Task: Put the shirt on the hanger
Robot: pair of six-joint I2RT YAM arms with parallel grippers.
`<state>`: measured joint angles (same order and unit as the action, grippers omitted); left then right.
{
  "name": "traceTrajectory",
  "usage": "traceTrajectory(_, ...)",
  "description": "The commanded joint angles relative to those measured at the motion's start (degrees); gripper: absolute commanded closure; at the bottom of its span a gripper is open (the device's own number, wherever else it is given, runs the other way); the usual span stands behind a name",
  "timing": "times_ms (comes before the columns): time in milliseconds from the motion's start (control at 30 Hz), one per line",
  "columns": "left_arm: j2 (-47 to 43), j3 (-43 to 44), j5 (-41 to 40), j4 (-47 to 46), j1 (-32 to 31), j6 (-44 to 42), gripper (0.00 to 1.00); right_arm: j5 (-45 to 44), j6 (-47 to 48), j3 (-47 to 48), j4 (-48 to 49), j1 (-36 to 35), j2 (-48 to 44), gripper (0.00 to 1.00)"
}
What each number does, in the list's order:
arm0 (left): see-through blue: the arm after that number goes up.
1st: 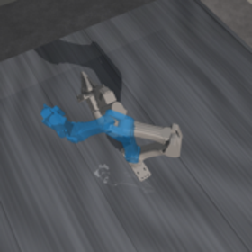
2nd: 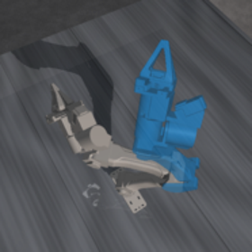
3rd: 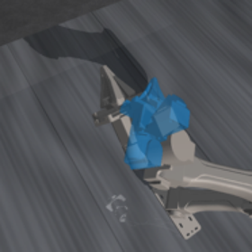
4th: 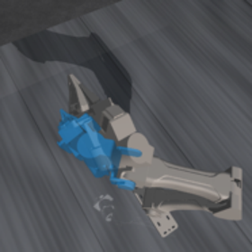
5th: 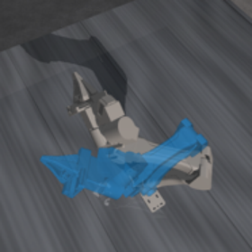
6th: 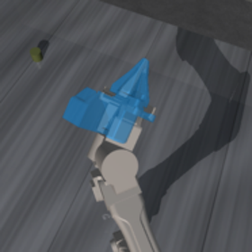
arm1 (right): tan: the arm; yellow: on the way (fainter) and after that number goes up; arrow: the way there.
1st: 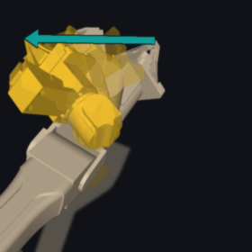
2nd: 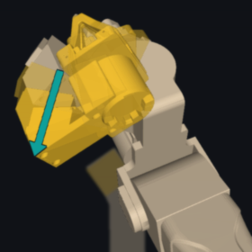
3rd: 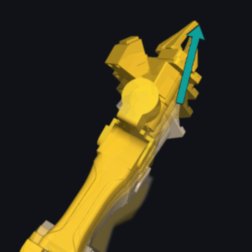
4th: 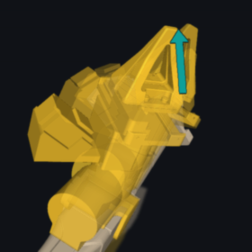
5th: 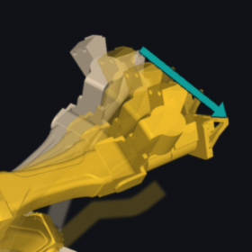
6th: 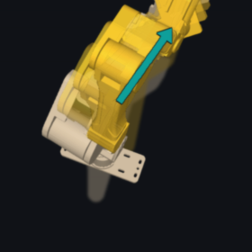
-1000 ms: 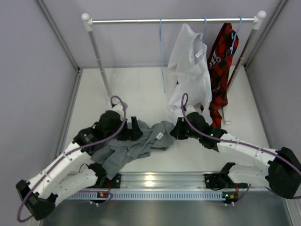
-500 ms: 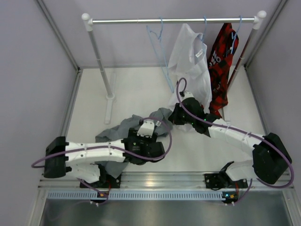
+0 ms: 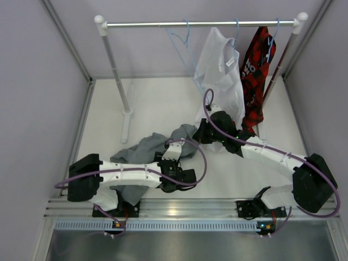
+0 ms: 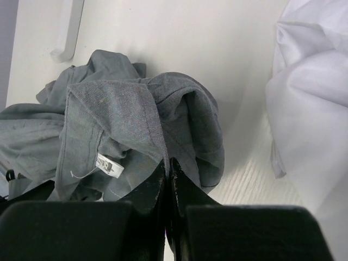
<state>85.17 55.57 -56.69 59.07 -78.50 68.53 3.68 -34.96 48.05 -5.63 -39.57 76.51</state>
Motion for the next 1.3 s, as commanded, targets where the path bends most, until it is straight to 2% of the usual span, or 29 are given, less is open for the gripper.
traceTrajectory(0, 1.67, 2.44, -1.94, 1.57, -1.56, 4.84, 0.42, 0.98, 1.03, 3.27, 2.38, 0.9, -0.75, 1.0)
traceTrajectory(133, 3.25, 0.69, -2.2, 1.66, -1.66, 8.1, 0.45, 2.03, 1.12, 3.89, 2.55, 0.9, -0.22, 1.0)
traceTrajectory(200, 2.9, -0.11, -2.81, 1.66, -1.66, 9.42, 0.49, 2.38, 1.03, 3.72, 2.55, 0.9, -0.31, 1.0)
traceTrajectory(233, 2.38, -0.72, -2.99, 1.58, -1.66, 9.69, 0.57, 2.38, 1.12, 3.72, 2.55, 0.9, -0.48, 1.0)
traceTrajectory(300, 1.85, -1.25, -3.87, 1.58, -1.31, 9.95, 0.64, 2.47, 1.3, 3.45, 2.46, 0.9, -0.75, 1.0)
traceTrajectory(433, 1.5, -1.52, -4.48, 1.4, 0.19, 9.43, 0.67, 2.56, 1.12, 2.31, 2.99, 0.9, -1.8, 1.0)
traceTrajectory(533, 1.23, -1.43, -4.92, 1.58, 0.71, 8.9, 0.85, 2.56, 1.21, 1.69, 3.08, 0.9, -2.15, 1.0)
traceTrajectory(567, 0.97, -1.43, -5.1, 1.75, 0.8, 8.81, 0.99, 2.64, 1.3, 1.52, 2.99, 0.9, -2.24, 1.0)
traceTrajectory(667, -1.31, -0.64, -5.54, 3.59, 0.8, 9.25, 1.0, 3.08, 2.26, 1.08, 2.99, 0.9, -3.03, 1.0)
traceTrajectory(767, -5.26, 2.25, -7.55, 10.34, 0.8, 10.91, 1.0, 4.84, 4.98, 0.03, 3.08, 0.9, -5.22, 1.0)
traceTrajectory(800, -6.4, 3.65, -8.43, 15.93, 0.8, 12.83, 1.0, 5.89, 5.51, -0.32, 3.08, 0.81, -6.1, 1.0)
traceTrajectory(867, -9.39, 8.48, -11.41, 21.06, 0.8, 13.56, 1.0, 7.12, 6.65, -0.94, 3.17, 0.81, -9.87, 1.0)
traceTrajectory(933, -12.02, 14.87, -13.88, 25.29, 0.89, 10.5, 1.0, 9.32, 7.1, -0.51, 2.12, 0.81, -14.25, 1.0)
traceTrajectory(1000, -13.53, 19.81, -17.31, 25.22, 0.72, 1.63, 1.0, 11.42, 7.89, 2.73, 0.1, 0.46, -17.0, 1.0)
traceTrajectory(1067, -14.59, 28.68, -20.11, 24.96, 0.63, -7.91, 1.0, 13.35, 9.47, 8.53, -6.03, 0.02, -21.38, 1.0)
traceTrajectory(1133, -14.59, 35.8, -21.79, 25.04, 0.19, -14.01, 1.0, 15.03, 10.87, 14.92, -8.15, 0.02, -23.14, 1.0)
traceTrajectory(1167, -14.24, 43.67, -22.58, 24.96, 0.01, -19.61, 1.0, 16.86, 11.23, 17.31, -9.04, 0.02, -23.77, 1.0)
traceTrajectory(1233, -13.45, 52.66, -24.52, 24.26, -0.69, -24.47, 1.0, 18.02, 12.19, 25.54, -12.45, 0.02, -24.3, 1.0)
traceTrajectory(1267, -12.32, 61.85, -24.87, 22.69, -0.69, -31.2, 1.0, 19.24, 12.54, 28.91, -14.04, 0.02, -23.96, 1.0)
